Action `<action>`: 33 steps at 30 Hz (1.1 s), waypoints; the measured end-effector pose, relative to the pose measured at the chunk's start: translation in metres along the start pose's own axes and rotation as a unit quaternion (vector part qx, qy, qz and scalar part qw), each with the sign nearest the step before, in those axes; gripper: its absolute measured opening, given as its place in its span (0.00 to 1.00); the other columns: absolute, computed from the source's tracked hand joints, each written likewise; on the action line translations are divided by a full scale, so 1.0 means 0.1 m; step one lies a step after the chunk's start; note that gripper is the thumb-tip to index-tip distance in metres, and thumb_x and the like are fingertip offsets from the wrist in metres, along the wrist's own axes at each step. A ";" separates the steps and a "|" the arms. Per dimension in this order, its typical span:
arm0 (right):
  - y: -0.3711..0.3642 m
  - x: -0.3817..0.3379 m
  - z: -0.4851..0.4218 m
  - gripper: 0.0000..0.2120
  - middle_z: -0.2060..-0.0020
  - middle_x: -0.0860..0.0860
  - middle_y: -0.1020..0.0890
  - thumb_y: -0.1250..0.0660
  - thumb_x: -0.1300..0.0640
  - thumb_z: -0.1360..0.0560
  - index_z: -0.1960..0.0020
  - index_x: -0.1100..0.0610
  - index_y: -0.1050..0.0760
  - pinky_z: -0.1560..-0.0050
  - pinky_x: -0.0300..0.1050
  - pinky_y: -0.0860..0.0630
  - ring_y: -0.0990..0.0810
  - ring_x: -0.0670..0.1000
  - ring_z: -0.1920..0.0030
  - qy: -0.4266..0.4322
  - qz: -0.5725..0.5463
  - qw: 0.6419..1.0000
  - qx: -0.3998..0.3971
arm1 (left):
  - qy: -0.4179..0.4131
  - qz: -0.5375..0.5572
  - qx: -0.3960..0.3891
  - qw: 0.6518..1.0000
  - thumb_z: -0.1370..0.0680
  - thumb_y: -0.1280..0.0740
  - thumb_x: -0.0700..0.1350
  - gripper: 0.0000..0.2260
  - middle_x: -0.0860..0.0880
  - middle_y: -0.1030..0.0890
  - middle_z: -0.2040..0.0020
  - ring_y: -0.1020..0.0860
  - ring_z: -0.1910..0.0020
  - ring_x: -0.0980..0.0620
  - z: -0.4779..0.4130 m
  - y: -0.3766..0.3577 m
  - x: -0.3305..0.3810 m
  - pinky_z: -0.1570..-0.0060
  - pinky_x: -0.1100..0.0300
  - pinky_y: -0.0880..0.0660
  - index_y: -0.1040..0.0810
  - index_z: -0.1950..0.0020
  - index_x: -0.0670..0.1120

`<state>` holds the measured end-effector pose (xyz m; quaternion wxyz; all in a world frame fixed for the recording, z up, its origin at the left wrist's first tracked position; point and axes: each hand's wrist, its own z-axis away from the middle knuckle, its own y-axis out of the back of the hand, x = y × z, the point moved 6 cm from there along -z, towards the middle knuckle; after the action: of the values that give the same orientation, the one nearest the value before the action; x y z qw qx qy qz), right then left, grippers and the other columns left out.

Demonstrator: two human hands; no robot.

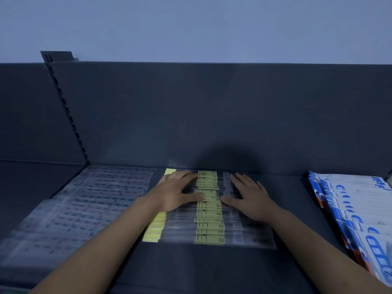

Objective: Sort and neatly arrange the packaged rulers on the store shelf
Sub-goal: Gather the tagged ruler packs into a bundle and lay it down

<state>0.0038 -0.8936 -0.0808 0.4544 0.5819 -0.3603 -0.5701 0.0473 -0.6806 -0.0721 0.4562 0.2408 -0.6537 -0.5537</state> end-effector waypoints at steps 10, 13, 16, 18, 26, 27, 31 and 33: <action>0.05 0.01 -0.04 0.37 0.26 0.44 0.44 0.44 0.31 0.26 0.24 0.47 0.47 0.30 0.46 0.55 0.49 0.45 0.27 0.017 -0.019 0.997 0.077 | -0.009 -0.017 0.035 0.999 0.31 0.45 0.76 0.38 0.59 0.37 0.35 0.42 0.34 0.58 -0.08 0.06 0.03 0.37 0.59 0.48 0.39 0.25 0.58; 0.08 0.02 -0.07 0.38 0.29 0.44 0.41 0.41 0.31 0.28 0.24 0.49 0.45 0.33 0.44 0.54 0.47 0.45 0.29 0.019 -0.021 0.996 0.083 | -0.012 -0.015 0.046 0.999 0.33 0.46 0.78 0.40 0.60 0.37 0.40 0.42 0.40 0.59 -0.10 0.08 0.04 0.41 0.61 0.47 0.37 0.26 0.59; 0.11 0.02 -0.09 0.36 0.31 0.45 0.39 0.41 0.32 0.28 0.25 0.48 0.41 0.37 0.41 0.53 0.45 0.45 0.31 0.028 -0.019 0.994 0.102 | -0.014 -0.008 0.053 0.998 0.35 0.48 0.79 0.41 0.59 0.37 0.35 0.41 0.33 0.56 -0.09 0.07 0.01 0.37 0.61 0.48 0.36 0.27 0.61; 0.12 0.04 -0.09 0.31 0.30 0.45 0.39 0.42 0.33 0.27 0.28 0.46 0.39 0.35 0.43 0.53 0.45 0.45 0.30 0.025 -0.032 0.993 0.108 | -0.006 0.011 0.042 0.999 0.33 0.49 0.78 0.38 0.57 0.40 0.26 0.46 0.25 0.54 -0.09 0.05 -0.03 0.31 0.59 0.53 0.38 0.27 0.62; 0.22 0.03 -0.11 0.26 0.42 0.42 0.29 0.40 0.36 0.26 0.32 0.47 0.35 0.42 0.41 0.47 0.35 0.44 0.40 0.034 -0.022 0.991 0.128 | -0.017 -0.017 0.072 0.997 0.21 0.44 0.63 0.23 0.56 0.31 0.31 0.36 0.33 0.54 -0.13 0.15 -0.04 0.39 0.61 0.44 0.33 0.28 0.56; 0.23 0.03 -0.11 0.26 0.45 0.42 0.29 0.40 0.36 0.26 0.33 0.47 0.33 0.44 0.40 0.47 0.35 0.43 0.42 0.036 -0.020 0.991 0.127 | -0.022 -0.014 0.077 0.997 0.20 0.44 0.62 0.23 0.56 0.30 0.34 0.35 0.34 0.54 -0.12 0.17 -0.03 0.41 0.61 0.44 0.32 0.28 0.55; 0.25 0.02 -0.10 0.20 0.54 0.39 0.29 0.36 0.32 0.31 0.46 0.43 0.27 0.47 0.41 0.45 0.33 0.44 0.46 0.035 -0.059 0.993 0.100 | -0.029 0.015 0.078 0.996 0.22 0.40 0.62 0.22 0.57 0.29 0.41 0.35 0.39 0.56 -0.10 0.18 -0.04 0.45 0.62 0.46 0.28 0.31 0.55; 0.28 0.01 -0.08 0.23 0.55 0.38 0.29 0.36 0.27 0.38 0.53 0.42 0.28 0.47 0.42 0.43 0.31 0.44 0.47 0.033 -0.072 0.993 0.087 | -0.032 0.027 0.076 0.996 0.24 0.38 0.64 0.23 0.57 0.29 0.44 0.35 0.40 0.57 -0.08 0.19 -0.02 0.46 0.63 0.47 0.27 0.33 0.55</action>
<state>0.0146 -0.9025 -0.0557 0.3714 0.6619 -0.3508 -0.5486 0.0592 -0.6778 -0.0553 0.4302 0.2397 -0.7143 -0.4973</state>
